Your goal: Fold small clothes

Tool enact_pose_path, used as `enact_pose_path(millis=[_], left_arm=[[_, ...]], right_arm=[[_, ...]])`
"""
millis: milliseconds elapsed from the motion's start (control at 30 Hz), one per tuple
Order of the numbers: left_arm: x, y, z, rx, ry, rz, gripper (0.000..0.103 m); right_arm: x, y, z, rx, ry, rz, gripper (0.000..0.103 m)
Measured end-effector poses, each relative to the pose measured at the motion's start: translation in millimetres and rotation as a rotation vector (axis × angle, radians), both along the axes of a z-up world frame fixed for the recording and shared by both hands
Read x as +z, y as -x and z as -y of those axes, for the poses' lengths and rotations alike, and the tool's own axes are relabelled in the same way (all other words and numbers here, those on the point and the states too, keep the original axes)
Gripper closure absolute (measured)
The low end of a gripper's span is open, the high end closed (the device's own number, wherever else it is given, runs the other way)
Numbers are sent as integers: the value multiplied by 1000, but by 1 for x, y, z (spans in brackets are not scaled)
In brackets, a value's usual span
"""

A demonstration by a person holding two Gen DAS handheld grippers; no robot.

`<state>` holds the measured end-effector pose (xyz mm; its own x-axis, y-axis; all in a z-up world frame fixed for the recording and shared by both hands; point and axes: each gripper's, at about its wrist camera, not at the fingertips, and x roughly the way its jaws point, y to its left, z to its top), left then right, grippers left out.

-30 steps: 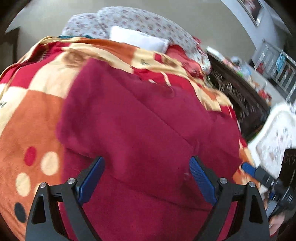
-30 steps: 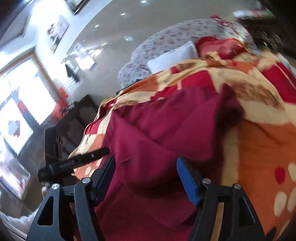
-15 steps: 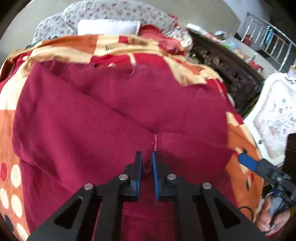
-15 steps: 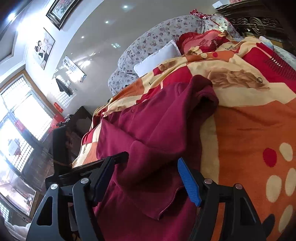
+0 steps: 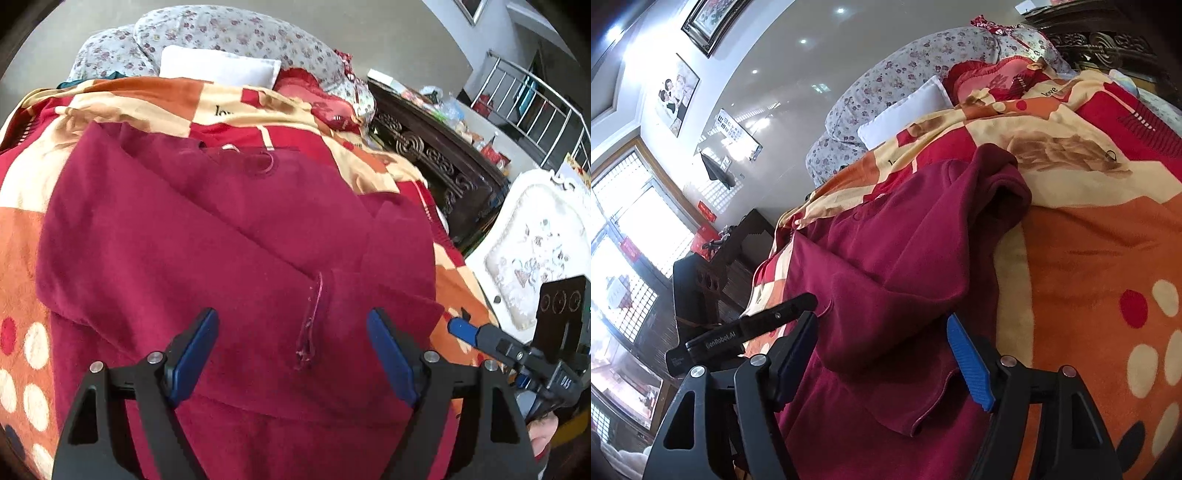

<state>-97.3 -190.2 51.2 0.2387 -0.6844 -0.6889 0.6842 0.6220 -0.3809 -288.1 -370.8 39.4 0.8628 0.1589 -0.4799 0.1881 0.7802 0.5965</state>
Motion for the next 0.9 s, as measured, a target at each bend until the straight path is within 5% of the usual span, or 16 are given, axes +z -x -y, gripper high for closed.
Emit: enact_pose_path(millis=[133,167,200,233,367,533,633,900], left_arm=[[-14,4,19,-45,-41,-20,26],[-15,7,23,-55,-48,-10,51],[-15,9,27,-71,-60,0,87],[-12,11,31,-78,-86,17,95],[28,1,5,-4,16,91,95],[77,-40,-65,251,111,146,95],[79,-56,-90,319,111,131,95],[55,-54,-96,304,66,87,95]], right_arm=[[-4,2,7,-18,-14,-7,26],[-4,2,9,-25,-18,-12,26],[-4,2,12,-31,-20,-18,26],[-2,2,15,-37,-18,-21,26],[17,1,33,-94,19,-6,25],[30,-20,65,-196,76,-44,23],[32,-42,88,-231,64,-61,23],[14,-128,120,-201,80,-218,23]])
